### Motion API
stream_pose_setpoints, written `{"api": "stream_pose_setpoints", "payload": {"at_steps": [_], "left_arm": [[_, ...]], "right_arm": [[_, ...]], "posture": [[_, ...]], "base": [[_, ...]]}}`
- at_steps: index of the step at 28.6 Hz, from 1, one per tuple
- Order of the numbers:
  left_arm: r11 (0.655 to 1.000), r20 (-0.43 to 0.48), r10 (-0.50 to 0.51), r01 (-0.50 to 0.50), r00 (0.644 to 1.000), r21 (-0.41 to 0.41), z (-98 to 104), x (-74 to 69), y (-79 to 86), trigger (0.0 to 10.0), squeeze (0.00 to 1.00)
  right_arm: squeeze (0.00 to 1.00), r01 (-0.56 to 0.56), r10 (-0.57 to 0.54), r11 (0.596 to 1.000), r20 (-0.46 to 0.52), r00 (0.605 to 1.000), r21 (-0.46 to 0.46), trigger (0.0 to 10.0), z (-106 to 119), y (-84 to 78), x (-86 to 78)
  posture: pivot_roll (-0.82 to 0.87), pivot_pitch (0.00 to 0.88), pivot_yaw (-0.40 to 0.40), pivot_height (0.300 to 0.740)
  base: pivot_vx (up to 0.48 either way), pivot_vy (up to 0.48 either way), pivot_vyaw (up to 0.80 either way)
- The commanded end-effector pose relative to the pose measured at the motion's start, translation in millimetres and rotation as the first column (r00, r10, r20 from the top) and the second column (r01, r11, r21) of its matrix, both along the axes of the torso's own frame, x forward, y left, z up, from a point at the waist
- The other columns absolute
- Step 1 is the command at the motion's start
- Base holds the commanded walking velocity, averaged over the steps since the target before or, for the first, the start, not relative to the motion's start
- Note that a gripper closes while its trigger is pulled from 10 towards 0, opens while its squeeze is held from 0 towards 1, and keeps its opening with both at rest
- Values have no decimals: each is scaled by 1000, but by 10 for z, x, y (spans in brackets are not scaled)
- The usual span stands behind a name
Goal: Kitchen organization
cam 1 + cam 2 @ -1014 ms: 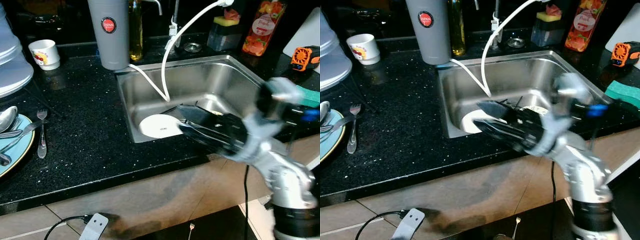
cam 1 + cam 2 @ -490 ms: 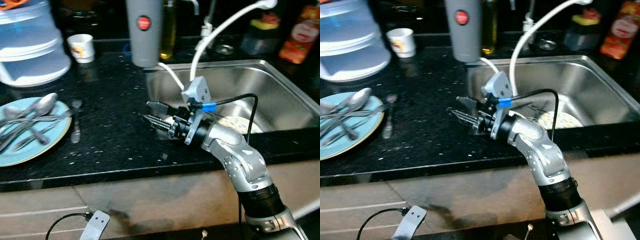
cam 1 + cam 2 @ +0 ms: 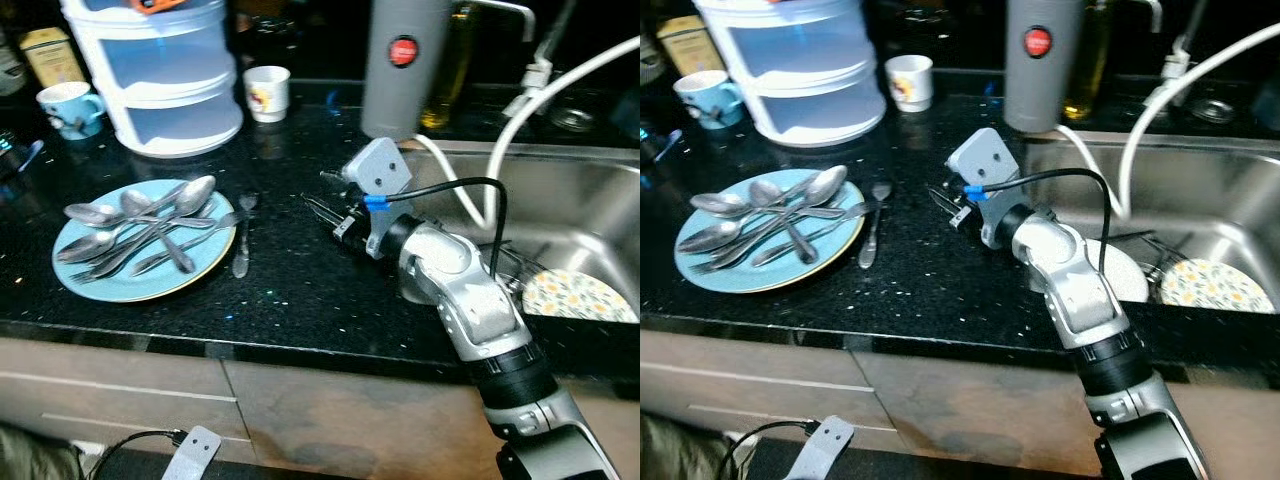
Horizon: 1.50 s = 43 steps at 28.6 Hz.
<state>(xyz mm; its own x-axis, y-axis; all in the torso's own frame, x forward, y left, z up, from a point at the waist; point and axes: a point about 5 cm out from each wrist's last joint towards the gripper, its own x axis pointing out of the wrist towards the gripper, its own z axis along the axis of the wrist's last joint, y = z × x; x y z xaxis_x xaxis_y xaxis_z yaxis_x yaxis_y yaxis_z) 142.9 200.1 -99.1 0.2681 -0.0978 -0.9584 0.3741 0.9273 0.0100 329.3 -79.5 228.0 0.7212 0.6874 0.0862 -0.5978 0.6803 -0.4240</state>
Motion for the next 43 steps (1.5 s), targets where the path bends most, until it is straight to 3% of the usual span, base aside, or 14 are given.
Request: {"api": "stream_pose_setpoints", "payload": {"at_steps": [1, 24, 34, 43], "left_arm": [[1000, -10, -19, 19, 1000, 16, -7, -29, 22, 10000, 0], [1000, 15, -6, 6, 1000, 1, -10, -34, 11, 10000, 0], [1000, 26, -8, 8, 1000, 19, -8, -26, 21, 10000, 0], [1000, 30, 17, -18, 999, 24, -11, -33, 24, 10000, 0]], "right_arm": [[0, 13, -12, 1000, 16, 1000, -6, 10000, -6, 7, 16], [0, 155, -156, 988, 67, 985, 15, 10000, 85, -166, 162], [0, 157, -159, 987, 60, 986, 24, 10000, 78, -149, 160], [0, 159, -160, 987, 54, 986, 21, 10000, 66, -116, 176]], "posture": [[-27, 0, 2, 740], [-38, 0, 3, 740], [-32, 0, -1, 740], [-23, 0, -8, 740]], "base": [[0, 0, 775], [0, 0, 775], [0, -336, 775], [0, 0, 775]]}}
